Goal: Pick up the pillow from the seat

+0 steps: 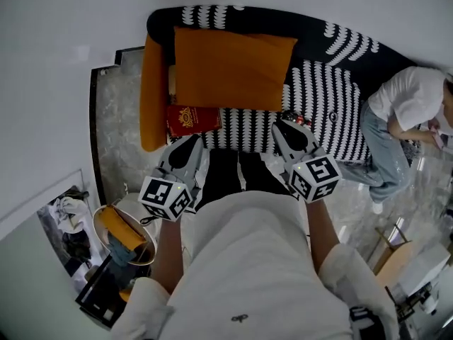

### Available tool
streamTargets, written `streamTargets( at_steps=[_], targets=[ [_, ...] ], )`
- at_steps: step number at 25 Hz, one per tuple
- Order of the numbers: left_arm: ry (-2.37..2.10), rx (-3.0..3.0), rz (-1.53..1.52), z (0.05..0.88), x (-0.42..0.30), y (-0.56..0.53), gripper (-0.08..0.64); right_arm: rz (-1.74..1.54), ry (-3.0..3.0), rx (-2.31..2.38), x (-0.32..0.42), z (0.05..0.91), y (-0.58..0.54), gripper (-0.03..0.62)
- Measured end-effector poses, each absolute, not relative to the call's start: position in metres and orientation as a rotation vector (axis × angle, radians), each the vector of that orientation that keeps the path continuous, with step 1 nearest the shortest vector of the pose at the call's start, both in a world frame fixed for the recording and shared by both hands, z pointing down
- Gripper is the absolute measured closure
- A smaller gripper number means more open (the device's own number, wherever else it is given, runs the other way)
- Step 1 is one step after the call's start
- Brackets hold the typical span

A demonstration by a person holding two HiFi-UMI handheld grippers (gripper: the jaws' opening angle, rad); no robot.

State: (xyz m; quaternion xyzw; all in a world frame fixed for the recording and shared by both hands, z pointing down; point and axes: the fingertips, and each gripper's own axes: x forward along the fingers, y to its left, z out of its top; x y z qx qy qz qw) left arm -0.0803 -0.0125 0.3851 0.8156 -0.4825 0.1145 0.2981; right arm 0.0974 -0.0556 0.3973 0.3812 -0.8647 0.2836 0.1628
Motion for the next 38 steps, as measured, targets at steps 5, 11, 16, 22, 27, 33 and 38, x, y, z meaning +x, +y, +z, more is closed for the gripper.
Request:
streamTargets(
  at_steps=[5, 11, 16, 22, 27, 33, 38],
  targets=[
    [-1.267, 2.136, 0.335, 0.412, -0.098, -0.035, 0.546, 0.861, -2.388, 1.151, 0.092, 0.419, -0.069, 0.583],
    [-1.234, 2.113, 0.369, 0.440, -0.113, -0.065, 0.508, 0.923, -2.299, 1.193, 0.095, 0.449, -0.081, 0.515],
    [-1.170, 2.100, 0.423, 0.467, -0.126, -0.087, 0.445, 0.972, -2.225, 1.211, 0.092, 0.478, -0.096, 0.479],
    [-1.115, 2.081, 0.472, 0.503, -0.132, -0.111, 0.375, 0.996, -2.168, 1.228, 0.097, 0.513, -0.123, 0.408],
    [-1.059, 2.059, 0.531, 0.539, -0.136, -0.128, 0.307, 1.011, -2.115, 1.225, 0.102, 0.547, -0.141, 0.361],
    [-1.065, 2.024, 0.571, 0.575, -0.151, -0.152, 0.231, 1.010, -2.082, 1.224, 0.106, 0.576, -0.162, 0.324],
    [-1.075, 2.016, 0.613, 0.604, -0.159, -0.174, 0.166, 1.010, -2.050, 1.212, 0.109, 0.607, -0.174, 0.301]
  ],
)
